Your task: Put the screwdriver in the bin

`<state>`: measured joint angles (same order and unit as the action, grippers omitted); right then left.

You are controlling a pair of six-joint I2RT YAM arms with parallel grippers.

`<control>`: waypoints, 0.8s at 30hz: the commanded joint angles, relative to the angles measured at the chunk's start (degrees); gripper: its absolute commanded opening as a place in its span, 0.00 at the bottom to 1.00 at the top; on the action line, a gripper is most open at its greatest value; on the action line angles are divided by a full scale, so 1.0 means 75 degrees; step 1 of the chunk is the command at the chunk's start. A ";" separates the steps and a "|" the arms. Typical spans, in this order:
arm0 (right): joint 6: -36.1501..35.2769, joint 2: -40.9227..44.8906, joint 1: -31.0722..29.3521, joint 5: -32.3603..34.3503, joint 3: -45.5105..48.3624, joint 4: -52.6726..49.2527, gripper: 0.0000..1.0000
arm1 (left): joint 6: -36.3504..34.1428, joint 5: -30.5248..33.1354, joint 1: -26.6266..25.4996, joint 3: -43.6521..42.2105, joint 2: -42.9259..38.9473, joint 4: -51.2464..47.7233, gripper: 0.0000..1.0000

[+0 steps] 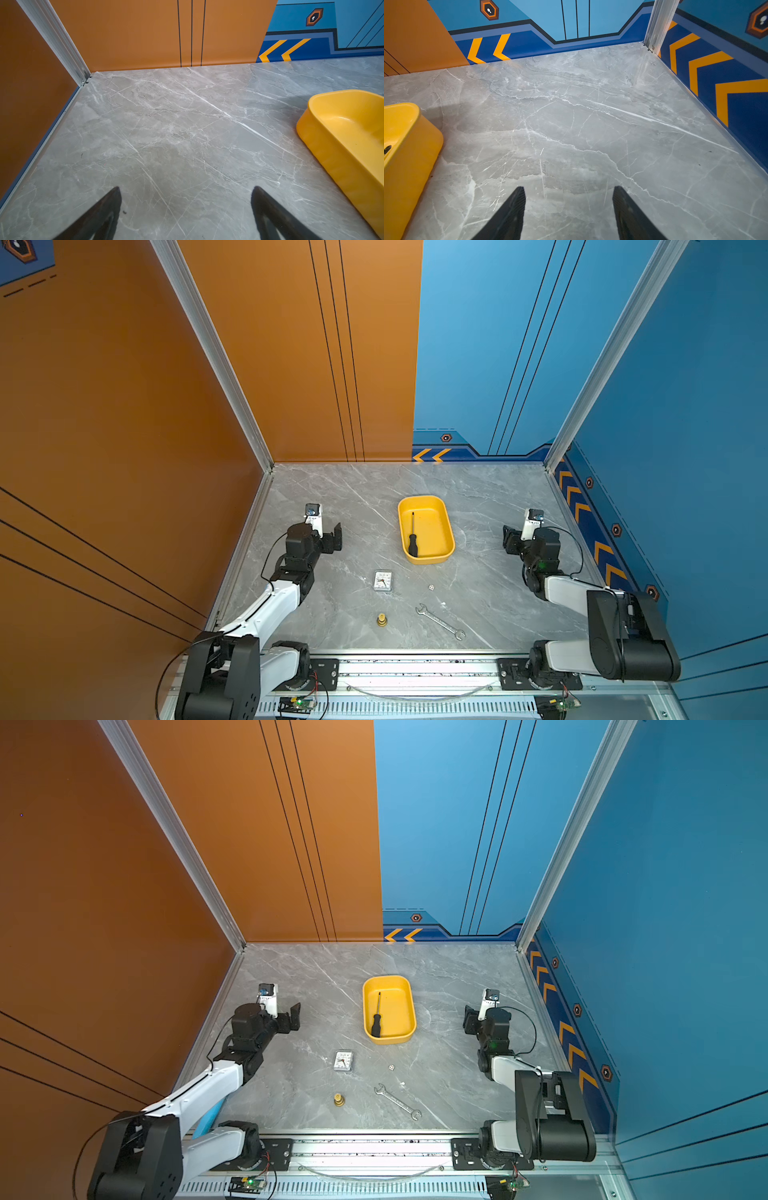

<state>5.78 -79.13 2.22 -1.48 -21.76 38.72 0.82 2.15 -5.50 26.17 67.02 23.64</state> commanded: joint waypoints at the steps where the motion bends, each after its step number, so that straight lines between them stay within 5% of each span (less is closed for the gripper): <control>1: -0.0032 -0.0161 -0.0038 0.0116 0.0090 0.0874 0.65 | -0.0160 -0.0301 0.0076 -0.0110 0.0290 0.0767 0.98; 24: -0.0115 -0.1273 -0.0165 0.0288 0.0291 0.2272 0.65 | -0.0317 -0.0651 0.0440 -0.0476 0.1101 0.1681 0.98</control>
<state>5.74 -87.94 1.43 -0.67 -20.32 53.21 -0.51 -1.58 -2.63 23.35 74.91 34.30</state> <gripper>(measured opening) 0.650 0.979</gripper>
